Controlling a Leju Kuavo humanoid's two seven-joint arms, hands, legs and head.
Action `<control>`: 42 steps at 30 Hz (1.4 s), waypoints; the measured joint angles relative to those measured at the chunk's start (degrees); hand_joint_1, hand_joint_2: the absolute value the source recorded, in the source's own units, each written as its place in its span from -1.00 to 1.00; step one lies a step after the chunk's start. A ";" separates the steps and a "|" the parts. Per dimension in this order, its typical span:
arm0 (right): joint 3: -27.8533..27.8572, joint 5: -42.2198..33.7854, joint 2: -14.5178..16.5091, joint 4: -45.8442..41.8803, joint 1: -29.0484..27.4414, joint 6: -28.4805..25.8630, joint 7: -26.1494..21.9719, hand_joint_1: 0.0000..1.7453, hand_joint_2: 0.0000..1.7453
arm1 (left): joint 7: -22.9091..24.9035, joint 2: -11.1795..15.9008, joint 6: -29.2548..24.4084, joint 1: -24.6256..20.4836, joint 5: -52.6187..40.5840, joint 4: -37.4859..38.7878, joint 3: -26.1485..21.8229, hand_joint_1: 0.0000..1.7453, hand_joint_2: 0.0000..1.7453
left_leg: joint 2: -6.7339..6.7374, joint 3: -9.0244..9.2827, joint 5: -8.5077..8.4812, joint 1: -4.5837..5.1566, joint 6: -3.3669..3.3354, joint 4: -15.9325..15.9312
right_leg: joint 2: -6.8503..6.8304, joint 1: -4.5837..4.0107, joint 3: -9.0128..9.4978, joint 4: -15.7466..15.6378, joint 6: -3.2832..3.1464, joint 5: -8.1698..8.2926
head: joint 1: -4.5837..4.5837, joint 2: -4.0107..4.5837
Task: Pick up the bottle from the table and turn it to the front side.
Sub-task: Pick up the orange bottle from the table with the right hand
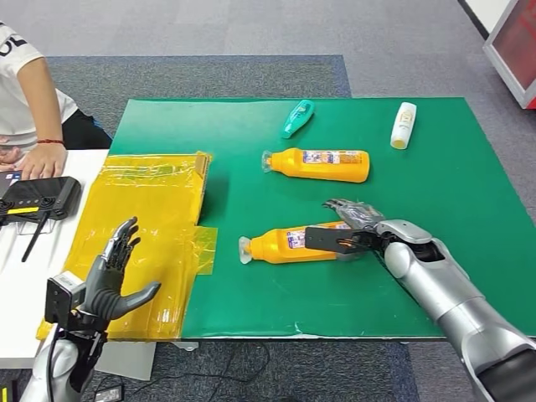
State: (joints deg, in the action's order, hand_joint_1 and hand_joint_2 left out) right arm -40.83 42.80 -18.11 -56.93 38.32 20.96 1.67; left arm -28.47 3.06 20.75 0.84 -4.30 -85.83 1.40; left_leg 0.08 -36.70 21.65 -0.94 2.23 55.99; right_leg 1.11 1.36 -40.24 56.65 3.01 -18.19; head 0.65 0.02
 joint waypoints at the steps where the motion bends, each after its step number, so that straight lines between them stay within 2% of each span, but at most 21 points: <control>1: -0.31 -0.18 -0.03 0.04 0.12 0.18 -0.08 -1.00 1.00 | -0.04 0.00 0.02 -0.10 0.09 0.00 0.00 -1.00 1.00 | 0.00 0.00 0.00 0.00 0.00 0.00 | 0.00 0.00 0.00 0.00 0.00 0.00 | 0.01 0.00; 21: -8.03 0.17 0.06 3.85 1.78 1.37 -0.14 -1.00 1.00 | -0.07 -0.02 0.91 -1.98 1.24 0.00 0.09 -1.00 1.00 | 0.00 0.01 0.00 0.00 0.00 0.00 | 0.00 0.00 0.00 0.00 0.00 0.00 | 0.00 0.00; 42: -10.03 1.46 0.56 5.95 3.09 0.01 2.19 -1.00 1.00 | -0.07 -0.02 1.05 -1.88 1.49 0.00 0.07 -1.00 1.00 | 0.00 0.02 -0.02 0.00 -0.03 0.00 | -0.01 0.00 0.05 0.00 0.01 0.00 | 0.01 0.00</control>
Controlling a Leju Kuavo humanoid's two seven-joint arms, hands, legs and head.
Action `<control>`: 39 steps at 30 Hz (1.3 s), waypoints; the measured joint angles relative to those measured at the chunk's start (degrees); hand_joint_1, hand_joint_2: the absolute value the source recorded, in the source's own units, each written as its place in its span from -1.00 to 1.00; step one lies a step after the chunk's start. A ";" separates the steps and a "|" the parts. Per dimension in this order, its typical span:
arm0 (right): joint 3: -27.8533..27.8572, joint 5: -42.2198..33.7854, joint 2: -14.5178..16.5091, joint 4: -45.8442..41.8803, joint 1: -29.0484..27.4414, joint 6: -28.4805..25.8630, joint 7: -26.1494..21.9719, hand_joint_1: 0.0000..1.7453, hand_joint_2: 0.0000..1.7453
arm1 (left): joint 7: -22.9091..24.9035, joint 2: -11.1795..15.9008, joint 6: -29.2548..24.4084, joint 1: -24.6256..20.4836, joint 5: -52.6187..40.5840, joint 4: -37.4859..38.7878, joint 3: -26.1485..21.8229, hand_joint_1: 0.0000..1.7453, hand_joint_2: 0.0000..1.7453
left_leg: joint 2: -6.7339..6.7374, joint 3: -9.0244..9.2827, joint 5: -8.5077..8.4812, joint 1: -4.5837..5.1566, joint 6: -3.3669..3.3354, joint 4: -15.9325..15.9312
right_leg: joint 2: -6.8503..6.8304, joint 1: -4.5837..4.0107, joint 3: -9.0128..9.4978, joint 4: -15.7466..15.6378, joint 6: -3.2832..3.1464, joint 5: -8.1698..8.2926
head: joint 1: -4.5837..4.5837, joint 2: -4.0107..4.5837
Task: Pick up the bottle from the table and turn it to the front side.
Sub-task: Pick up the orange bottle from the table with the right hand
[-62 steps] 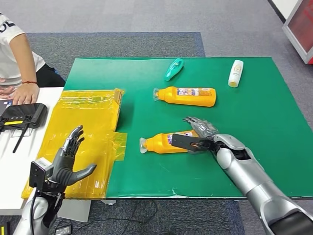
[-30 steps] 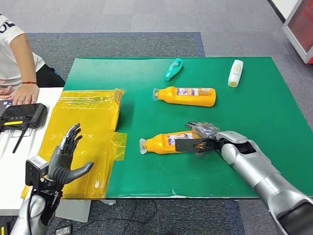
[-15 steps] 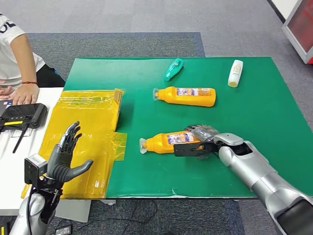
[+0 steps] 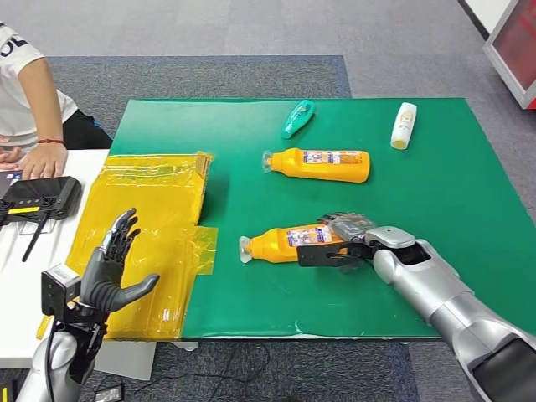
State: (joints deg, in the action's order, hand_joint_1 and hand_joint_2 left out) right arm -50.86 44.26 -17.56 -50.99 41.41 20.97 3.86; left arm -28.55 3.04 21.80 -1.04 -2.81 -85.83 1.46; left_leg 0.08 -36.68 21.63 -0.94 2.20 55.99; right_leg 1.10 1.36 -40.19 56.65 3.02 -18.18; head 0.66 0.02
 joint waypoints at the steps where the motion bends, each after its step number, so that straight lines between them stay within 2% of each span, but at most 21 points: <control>1: -0.01 0.11 0.04 0.05 0.00 -0.05 0.10 -1.00 1.00 | 0.00 0.00 0.01 0.02 0.01 0.00 -0.01 -1.00 1.00 | 0.00 0.00 0.00 0.00 0.00 0.00 | 0.00 0.00 0.00 0.00 0.00 0.00 | 0.00 0.00; 4: 0.02 0.31 0.23 0.23 0.00 -0.13 0.32 -1.00 1.00 | 0.00 0.00 0.13 0.02 0.01 0.00 -0.02 -1.00 1.00 | 0.00 0.01 0.00 0.00 0.00 0.00 | 0.00 0.00 0.00 0.00 0.00 0.00 | 0.00 0.00; 6: 0.04 0.37 0.37 0.35 0.00 -0.19 0.53 -0.86 1.00 | 0.00 0.00 0.30 0.02 0.01 0.00 -0.03 -1.00 1.00 | 0.00 0.01 0.00 0.00 0.00 0.00 | 0.00 0.00 0.00 0.00 0.00 0.00 | 0.00 0.00; 7: 0.05 0.37 0.43 0.40 0.00 -0.24 0.63 -0.62 1.00 | 0.00 0.00 0.38 0.02 0.01 0.00 -0.04 -1.00 1.00 | 0.00 0.01 0.00 0.00 0.00 0.00 | 0.00 0.00 0.00 0.00 0.00 0.00 | 0.00 0.00; 10: 0.09 0.37 0.55 0.52 0.00 -0.39 0.75 0.63 1.00 | 0.00 0.00 0.53 0.02 0.03 0.00 -0.05 -1.00 1.00 | 0.00 0.01 0.00 0.00 0.00 0.00 | 0.00 0.00 0.00 0.00 0.00 0.00 | 0.00 0.00; 11: 0.14 0.36 0.58 0.55 0.00 -0.47 0.77 0.90 1.00 | 0.00 0.00 0.57 0.02 0.04 0.00 -0.07 -1.00 1.00 | 0.00 0.01 0.00 0.00 0.00 0.00 | 0.00 0.00 0.00 0.00 0.00 0.00 | 0.00 0.00; 12: 0.23 0.33 0.62 0.57 -0.01 -0.55 0.79 0.95 1.00 | 0.00 0.00 0.60 0.02 0.06 0.00 -0.08 -1.00 1.00 | 0.00 0.01 0.00 0.00 0.00 0.00 | 0.00 0.00 0.00 0.00 0.00 0.00 | 0.00 -0.01; 21: 1.84 -1.11 0.73 0.67 -0.76 -1.28 0.27 1.00 1.00 | 0.00 0.00 0.68 0.01 0.15 0.00 -0.09 -1.00 1.00 | 0.00 0.04 0.00 0.00 0.00 0.00 | 0.01 0.00 0.00 0.00 0.00 0.00 | -0.01 0.00; 29: 4.41 -5.37 0.58 0.67 -2.42 -1.69 -2.61 1.00 1.00 | -0.03 -0.01 0.72 0.00 0.26 0.01 -0.06 -1.00 1.00 | 0.00 0.06 0.00 0.00 0.00 0.00 | 0.01 -0.01 0.00 0.00 0.00 -0.01 | -0.01 0.00; 31: 5.58 -8.82 0.04 0.43 -3.25 -1.23 -5.10 1.00 1.00 | -0.26 0.00 0.80 -0.05 0.42 0.05 -0.01 -1.00 1.00 | 0.00 0.06 0.01 0.00 0.00 0.01 | 0.01 -0.01 0.00 -0.01 0.00 -0.01 | -0.01 0.00; 34: 8.16 -17.56 -1.87 -0.89 -5.75 0.48 -11.38 1.00 1.00 | -1.09 0.08 0.93 -0.38 0.92 0.42 0.14 -1.00 1.00 | -0.04 0.03 0.02 0.00 -0.02 0.01 | -0.03 0.00 0.00 -0.02 0.02 -0.03 | -0.01 0.00; 39: 15.28 -33.96 -5.15 -4.80 -14.14 3.67 -23.62 1.00 1.00 | -2.67 0.75 0.89 -1.04 2.01 1.50 0.81 -1.00 1.00 | -0.18 -0.12 0.04 0.00 -0.05 0.02 | -0.22 0.00 -0.04 -0.03 0.08 -0.07 | 0.00 0.00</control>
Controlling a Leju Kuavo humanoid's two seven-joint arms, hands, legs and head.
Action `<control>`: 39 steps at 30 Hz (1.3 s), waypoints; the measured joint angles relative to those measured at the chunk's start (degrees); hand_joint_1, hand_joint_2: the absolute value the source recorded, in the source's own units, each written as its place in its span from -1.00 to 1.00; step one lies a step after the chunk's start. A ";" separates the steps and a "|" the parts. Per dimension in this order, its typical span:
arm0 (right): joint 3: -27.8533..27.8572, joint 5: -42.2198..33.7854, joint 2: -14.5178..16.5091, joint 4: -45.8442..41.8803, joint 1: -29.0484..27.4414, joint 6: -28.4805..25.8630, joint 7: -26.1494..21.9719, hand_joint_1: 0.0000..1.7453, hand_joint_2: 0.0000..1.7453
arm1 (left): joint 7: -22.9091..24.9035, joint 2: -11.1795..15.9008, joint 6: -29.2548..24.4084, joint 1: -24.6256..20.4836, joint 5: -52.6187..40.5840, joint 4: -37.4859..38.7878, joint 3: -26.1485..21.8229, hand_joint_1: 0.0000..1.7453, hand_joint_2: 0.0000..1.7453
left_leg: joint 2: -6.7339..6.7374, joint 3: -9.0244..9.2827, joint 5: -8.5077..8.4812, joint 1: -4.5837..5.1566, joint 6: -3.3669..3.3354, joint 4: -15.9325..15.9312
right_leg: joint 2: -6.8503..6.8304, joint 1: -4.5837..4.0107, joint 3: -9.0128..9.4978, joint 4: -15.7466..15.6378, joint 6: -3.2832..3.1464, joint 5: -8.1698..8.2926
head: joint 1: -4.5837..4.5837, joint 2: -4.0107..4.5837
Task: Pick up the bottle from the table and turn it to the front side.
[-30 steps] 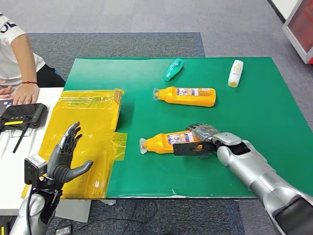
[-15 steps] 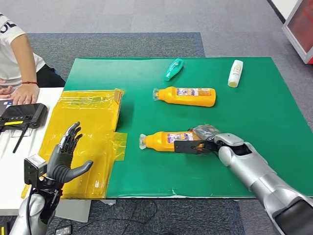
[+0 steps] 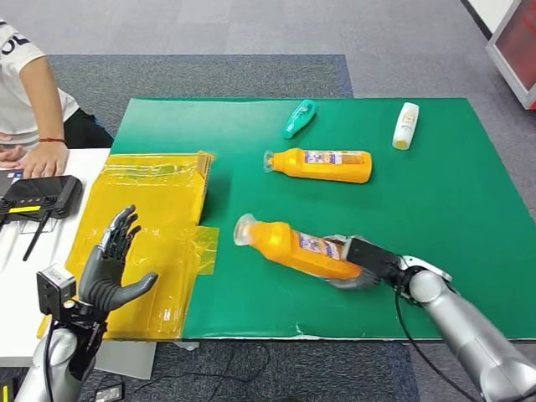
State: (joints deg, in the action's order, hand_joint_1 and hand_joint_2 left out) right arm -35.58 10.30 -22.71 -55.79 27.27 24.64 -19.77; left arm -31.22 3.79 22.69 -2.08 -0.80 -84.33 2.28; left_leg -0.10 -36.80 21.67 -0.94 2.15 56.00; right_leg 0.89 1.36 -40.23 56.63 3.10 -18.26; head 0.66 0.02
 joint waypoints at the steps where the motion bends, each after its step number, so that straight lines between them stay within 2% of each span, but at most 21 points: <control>1: 1.81 -2.59 -0.25 -0.86 -1.82 0.62 -2.11 1.00 1.00 | -0.21 0.16 -0.04 -0.08 0.15 0.24 0.16 -1.00 1.00 | 0.00 -0.01 0.02 0.00 0.00 0.00 | -0.01 0.00 -0.01 0.00 0.00 -0.01 | 0.01 0.00; 3: 5.32 -6.50 -0.27 -2.43 -5.12 1.74 -5.17 1.00 1.00 | -0.45 0.41 -0.14 -0.25 0.32 0.66 0.36 -1.00 1.00 | 0.00 -0.02 0.05 0.00 -0.01 0.00 | -0.01 0.00 -0.02 0.00 0.00 -0.01 | 0.00 0.00; 6: 9.73 -9.78 0.49 -4.30 -8.98 2.68 -7.19 1.00 1.00 | -0.61 0.56 -0.20 -0.50 0.53 1.12 0.48 -1.00 1.00 | 0.01 -0.03 0.08 0.00 0.01 0.00 | 0.00 0.00 -0.04 0.00 -0.01 -0.02 | 0.00 0.00; 12: 16.29 -12.62 4.59 -6.52 -13.17 3.47 -7.40 1.00 1.00 | -0.67 0.56 -0.42 -0.58 0.64 1.43 0.75 -1.00 1.00 | 0.02 -0.01 0.05 0.00 0.03 0.00 | 0.00 -0.01 -0.05 0.00 -0.03 -0.01 | -0.02 0.00; 17: 19.31 -12.67 8.94 -8.10 -14.76 2.49 -7.06 1.00 1.00 | -0.61 0.54 -0.85 -0.47 0.60 1.43 0.85 -1.00 1.00 | 0.02 -0.02 -0.01 -0.01 0.04 0.00 | 0.01 -0.01 -0.05 0.01 -0.03 0.00 | 0.00 -0.01; 30: 18.62 -8.45 18.57 -11.78 -15.71 0.29 -6.75 1.00 1.00 | 0.63 0.02 -0.66 -1.94 -0.21 1.81 2.77 -1.00 1.00 | 0.02 -0.02 -0.03 -0.01 0.04 0.00 | 0.00 -0.01 -0.07 0.01 -0.03 0.01 | -0.01 0.00; 39: 16.20 -5.78 22.91 -12.16 -14.36 -5.98 -4.74 1.00 1.00 | 1.79 -0.33 -0.72 -3.56 -0.80 2.41 4.40 -1.00 1.00 | 0.02 -0.03 -0.06 0.00 0.02 0.00 | 0.00 -0.01 -0.06 0.01 -0.03 0.02 | 0.00 -0.01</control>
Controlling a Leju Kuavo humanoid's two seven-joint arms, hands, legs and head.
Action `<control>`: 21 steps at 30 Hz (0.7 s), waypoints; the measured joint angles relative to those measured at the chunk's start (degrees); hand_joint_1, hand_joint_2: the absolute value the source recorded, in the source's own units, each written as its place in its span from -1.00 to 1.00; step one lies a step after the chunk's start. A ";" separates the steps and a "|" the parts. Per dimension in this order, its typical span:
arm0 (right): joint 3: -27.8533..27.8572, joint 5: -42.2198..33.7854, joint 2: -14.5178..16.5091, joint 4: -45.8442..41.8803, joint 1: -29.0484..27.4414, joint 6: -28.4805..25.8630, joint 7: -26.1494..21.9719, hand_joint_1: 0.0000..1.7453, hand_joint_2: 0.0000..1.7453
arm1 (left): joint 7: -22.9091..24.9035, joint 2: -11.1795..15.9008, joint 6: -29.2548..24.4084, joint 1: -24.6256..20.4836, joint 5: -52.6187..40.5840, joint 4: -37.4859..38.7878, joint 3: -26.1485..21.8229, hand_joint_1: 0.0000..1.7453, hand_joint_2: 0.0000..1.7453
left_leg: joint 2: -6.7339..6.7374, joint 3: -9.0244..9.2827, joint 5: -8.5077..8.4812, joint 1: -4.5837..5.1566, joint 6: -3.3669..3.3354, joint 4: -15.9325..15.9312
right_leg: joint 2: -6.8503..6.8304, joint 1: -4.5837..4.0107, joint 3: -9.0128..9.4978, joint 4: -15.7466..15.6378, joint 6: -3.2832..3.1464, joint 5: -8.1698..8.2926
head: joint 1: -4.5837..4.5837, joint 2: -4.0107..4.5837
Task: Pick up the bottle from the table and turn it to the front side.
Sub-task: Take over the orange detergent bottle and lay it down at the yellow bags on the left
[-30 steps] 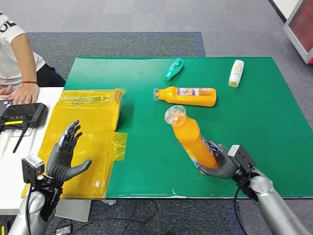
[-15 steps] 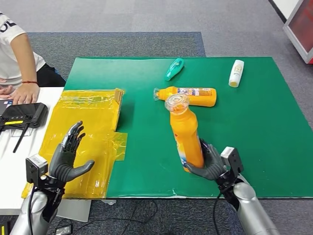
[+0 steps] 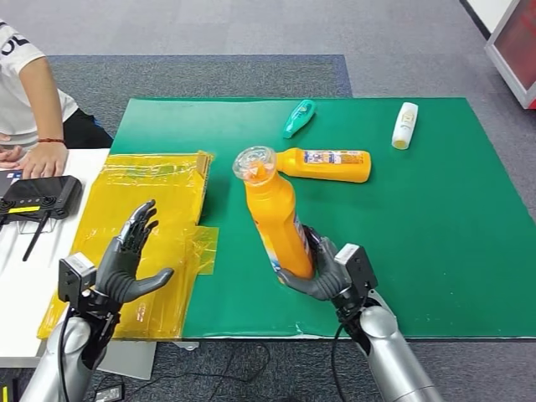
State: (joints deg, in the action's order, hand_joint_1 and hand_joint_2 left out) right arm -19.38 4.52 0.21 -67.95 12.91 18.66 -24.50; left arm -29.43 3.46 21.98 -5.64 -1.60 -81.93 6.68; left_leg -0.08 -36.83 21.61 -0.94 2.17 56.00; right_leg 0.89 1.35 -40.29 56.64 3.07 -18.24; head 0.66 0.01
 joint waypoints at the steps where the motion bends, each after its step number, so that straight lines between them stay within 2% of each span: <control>1: -0.23 0.16 0.30 -0.07 0.15 -0.95 0.34 1.00 1.00 | 0.10 -0.03 -0.16 -0.08 -0.08 0.09 0.19 -1.00 1.00 | 0.00 0.00 0.00 0.00 0.00 0.00 | 0.00 0.00 0.00 0.00 0.00 0.00 | -0.01 0.00; 21: -3.39 6.76 3.29 -1.01 1.06 -10.23 2.70 1.00 1.00 | 1.52 -0.67 -0.09 -1.66 0.16 1.47 2.87 -1.00 1.00 | 0.00 -0.01 0.00 0.00 0.00 0.00 | 0.00 0.00 -0.01 0.00 0.00 0.00 | 0.00 0.01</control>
State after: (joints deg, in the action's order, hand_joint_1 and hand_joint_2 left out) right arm -22.77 11.28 3.50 -68.95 13.98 8.43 -21.80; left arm -27.91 2.80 21.89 -7.30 -1.44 -80.46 9.56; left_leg -0.08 -36.84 21.61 -0.94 2.18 56.00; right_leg 0.89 1.35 -40.30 56.64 3.06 -18.24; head 0.66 0.02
